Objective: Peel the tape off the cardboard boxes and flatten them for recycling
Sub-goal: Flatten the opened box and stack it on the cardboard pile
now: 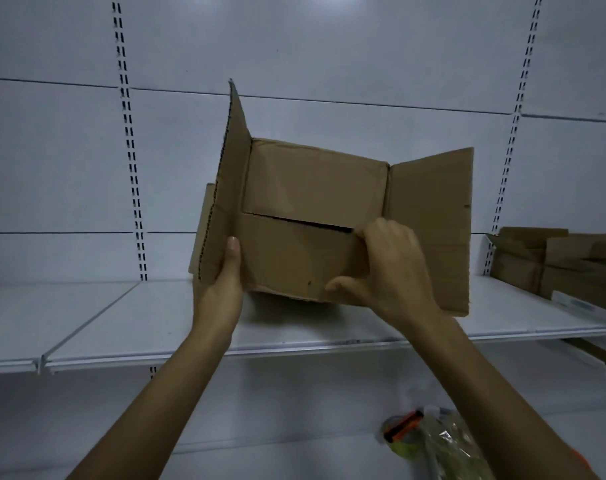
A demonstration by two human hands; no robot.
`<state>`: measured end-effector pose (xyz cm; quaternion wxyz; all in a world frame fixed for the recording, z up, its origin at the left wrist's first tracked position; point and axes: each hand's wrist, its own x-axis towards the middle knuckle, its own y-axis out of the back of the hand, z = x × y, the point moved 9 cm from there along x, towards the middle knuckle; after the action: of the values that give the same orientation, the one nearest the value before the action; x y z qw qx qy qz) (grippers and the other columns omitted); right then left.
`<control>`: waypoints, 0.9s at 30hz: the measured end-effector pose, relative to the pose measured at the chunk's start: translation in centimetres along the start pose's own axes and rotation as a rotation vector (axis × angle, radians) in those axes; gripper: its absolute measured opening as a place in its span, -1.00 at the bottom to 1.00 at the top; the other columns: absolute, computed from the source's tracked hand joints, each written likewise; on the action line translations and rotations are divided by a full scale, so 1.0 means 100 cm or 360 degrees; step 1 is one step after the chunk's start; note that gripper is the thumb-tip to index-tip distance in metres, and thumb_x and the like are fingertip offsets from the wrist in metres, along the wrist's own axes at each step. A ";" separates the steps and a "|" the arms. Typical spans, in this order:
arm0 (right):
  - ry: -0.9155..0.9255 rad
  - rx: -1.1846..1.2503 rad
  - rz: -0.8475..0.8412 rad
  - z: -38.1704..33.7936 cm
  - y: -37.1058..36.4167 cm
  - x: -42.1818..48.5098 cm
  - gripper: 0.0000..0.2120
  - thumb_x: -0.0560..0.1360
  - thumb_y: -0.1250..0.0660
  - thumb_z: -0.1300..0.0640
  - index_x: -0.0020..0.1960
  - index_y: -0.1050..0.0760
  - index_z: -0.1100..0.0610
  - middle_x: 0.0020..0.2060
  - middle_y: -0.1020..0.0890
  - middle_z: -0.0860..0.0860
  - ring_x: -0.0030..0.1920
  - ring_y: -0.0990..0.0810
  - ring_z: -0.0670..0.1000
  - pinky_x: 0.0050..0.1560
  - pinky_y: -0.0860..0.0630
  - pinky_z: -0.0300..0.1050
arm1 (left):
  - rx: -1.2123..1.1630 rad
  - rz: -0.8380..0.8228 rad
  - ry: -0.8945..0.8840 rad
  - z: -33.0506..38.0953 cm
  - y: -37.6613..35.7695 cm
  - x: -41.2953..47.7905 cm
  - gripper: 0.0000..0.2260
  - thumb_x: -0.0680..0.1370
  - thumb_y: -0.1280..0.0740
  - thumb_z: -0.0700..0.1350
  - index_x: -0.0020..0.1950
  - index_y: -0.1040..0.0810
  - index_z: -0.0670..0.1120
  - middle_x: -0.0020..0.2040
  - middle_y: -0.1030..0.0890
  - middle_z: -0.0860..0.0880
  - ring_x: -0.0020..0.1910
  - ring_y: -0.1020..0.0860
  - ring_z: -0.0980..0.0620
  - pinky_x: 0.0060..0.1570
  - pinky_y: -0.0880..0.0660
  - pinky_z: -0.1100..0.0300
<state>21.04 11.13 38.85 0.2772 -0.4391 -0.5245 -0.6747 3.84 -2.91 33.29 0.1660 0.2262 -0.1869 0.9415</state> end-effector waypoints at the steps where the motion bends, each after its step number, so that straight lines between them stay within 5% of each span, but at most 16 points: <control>1: 0.0051 0.0023 0.0171 -0.009 0.014 -0.017 -0.51 0.24 -0.57 -0.10 -0.05 -0.39 0.10 -0.22 -0.50 0.04 -0.24 -0.44 0.01 -0.19 -0.40 -0.11 | -0.0066 -0.0011 0.0032 -0.002 0.000 0.001 -0.53 0.57 -0.21 0.12 0.46 -0.30 0.03 0.23 -0.35 0.22 0.24 -0.36 0.19 0.26 -0.22 0.36; 3: 0.0225 -0.0008 0.0270 -0.030 0.029 -0.057 -0.77 0.41 -0.41 0.06 -0.10 -0.36 0.07 -0.28 -0.52 0.03 -0.33 -0.44 -0.01 -0.31 -0.29 -0.23 | -0.0178 -0.0077 0.0076 -0.005 0.003 0.008 -0.39 0.46 -0.28 0.22 0.45 -0.33 0.01 0.35 -0.39 0.17 0.32 -0.40 0.11 0.41 -0.23 0.15; 5: 0.0321 0.0004 -0.0047 -0.042 0.018 -0.092 -0.86 0.46 -0.27 -0.03 -0.06 -0.43 0.02 -0.18 -0.55 -0.01 -0.25 -0.50 -0.02 -0.27 -0.31 -0.29 | -0.0143 -0.0171 0.0090 0.002 0.002 0.013 -0.32 0.40 -0.30 0.27 0.46 -0.34 0.02 0.38 -0.44 0.08 0.33 -0.43 0.06 0.43 -0.26 0.04; 8: 0.0001 0.0330 -0.1024 -0.035 -0.025 -0.129 -0.36 0.35 -0.11 -0.52 0.27 -0.45 -0.19 0.25 -0.45 -0.20 0.20 -0.45 -0.17 0.11 -0.47 -0.15 | 0.0067 -0.0373 0.0044 0.016 -0.014 0.013 -0.35 0.47 -0.27 0.25 0.50 -0.25 0.04 0.39 -0.35 0.15 0.35 -0.36 0.10 0.41 -0.19 0.18; 9: -0.0136 0.0589 -0.1165 -0.035 -0.031 -0.134 -0.30 0.34 -0.04 -0.55 0.32 -0.42 -0.20 0.27 -0.44 -0.25 0.23 -0.42 -0.22 0.19 -0.44 -0.14 | 0.0177 -0.0445 0.0031 0.022 -0.023 0.009 -0.40 0.51 -0.23 0.22 0.50 -0.21 0.06 0.34 -0.33 0.19 0.32 -0.34 0.14 0.33 -0.17 0.26; 11: -0.0353 0.1021 -0.0847 -0.027 -0.026 -0.115 -0.49 0.47 -0.08 -0.38 0.19 -0.55 -0.12 0.08 -0.58 -0.23 0.10 -0.53 -0.21 0.10 -0.48 -0.16 | 0.0420 -0.0563 -0.0067 0.033 -0.041 -0.003 -0.59 0.57 -0.17 0.18 0.40 -0.26 0.19 0.15 -0.34 0.23 0.13 -0.35 0.24 0.14 -0.19 0.40; 13: -0.0539 0.1086 -0.0330 -0.004 -0.012 -0.085 -0.75 0.56 -0.15 -0.15 0.05 -0.57 -0.12 -0.04 -0.62 -0.19 0.00 -0.58 -0.17 -0.01 -0.51 -0.18 | 0.0570 -0.0671 -0.0231 0.047 -0.059 -0.017 -0.95 0.58 -0.16 0.12 0.01 -0.38 0.27 -0.12 -0.41 0.31 -0.21 -0.38 0.40 -0.17 -0.27 0.59; 15: -0.0632 0.1015 -0.0310 0.013 -0.019 -0.057 -0.76 0.61 -0.17 -0.03 0.22 -0.50 -0.08 0.15 -0.57 -0.14 0.16 -0.53 -0.15 0.13 -0.43 -0.19 | 0.0575 -0.0833 -0.0453 0.060 -0.078 -0.032 -0.81 0.60 -0.20 0.02 -0.23 -0.37 0.16 -0.39 -0.49 0.26 -0.38 -0.45 0.39 -0.34 -0.32 0.57; 18: -0.0695 0.0686 -0.0588 0.034 -0.044 -0.038 -0.44 0.60 -0.20 -0.02 0.53 -0.13 0.11 0.43 -0.31 0.03 0.42 -0.27 0.02 0.35 -0.22 -0.16 | 0.0629 -0.0903 -0.0566 0.064 -0.088 -0.033 -0.79 0.62 -0.20 -0.03 -0.21 -0.40 0.19 -0.38 -0.51 0.43 -0.31 -0.48 0.43 -0.33 -0.33 0.57; 21: -0.0716 0.0417 -0.0024 0.051 -0.004 -0.030 -0.41 0.59 -0.23 0.01 0.53 -0.10 0.15 0.44 -0.29 0.12 0.44 -0.22 0.08 0.40 -0.17 -0.04 | 0.0703 -0.0953 -0.0518 0.061 -0.091 -0.028 -0.92 0.60 -0.19 0.06 -0.04 -0.39 0.28 -0.22 -0.45 0.43 -0.16 -0.44 0.33 -0.24 -0.30 0.56; 23: -0.0741 0.0405 0.0380 0.066 0.032 -0.033 -0.40 0.59 -0.24 0.03 0.54 -0.07 0.07 0.50 -0.19 0.10 0.49 -0.14 0.05 0.45 -0.16 0.03 | 0.0696 -0.0926 -0.0456 0.049 -0.084 -0.019 -0.81 0.60 -0.19 0.05 0.19 -0.33 0.26 -0.02 -0.36 0.40 0.04 -0.35 0.33 -0.11 -0.27 0.59; 25: -0.0798 0.0372 0.0483 0.092 0.048 -0.030 -0.40 0.59 -0.24 0.01 0.54 -0.07 0.06 0.51 -0.16 0.08 0.50 -0.12 0.05 0.47 -0.17 0.11 | 0.0720 -0.0889 -0.0481 0.047 -0.080 -0.016 -0.86 0.60 -0.21 0.02 0.15 -0.39 0.15 -0.06 -0.42 0.32 -0.02 -0.41 0.25 -0.19 -0.30 0.58; 27: -0.0852 0.0189 0.0304 0.118 0.044 -0.023 -0.34 0.57 -0.27 -0.04 0.55 -0.07 0.10 0.53 -0.13 0.12 0.51 -0.10 0.10 0.48 -0.13 0.16 | 0.0805 -0.0936 -0.0564 0.049 -0.080 -0.016 -0.93 0.61 -0.23 -0.05 -0.08 -0.45 0.05 -0.24 -0.46 0.18 -0.26 -0.45 0.28 -0.33 -0.30 0.49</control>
<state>29.34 20.82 39.61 0.2166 -0.6320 -0.5738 -0.4737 10.17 1.68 38.76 0.3320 0.4618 0.0968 0.8168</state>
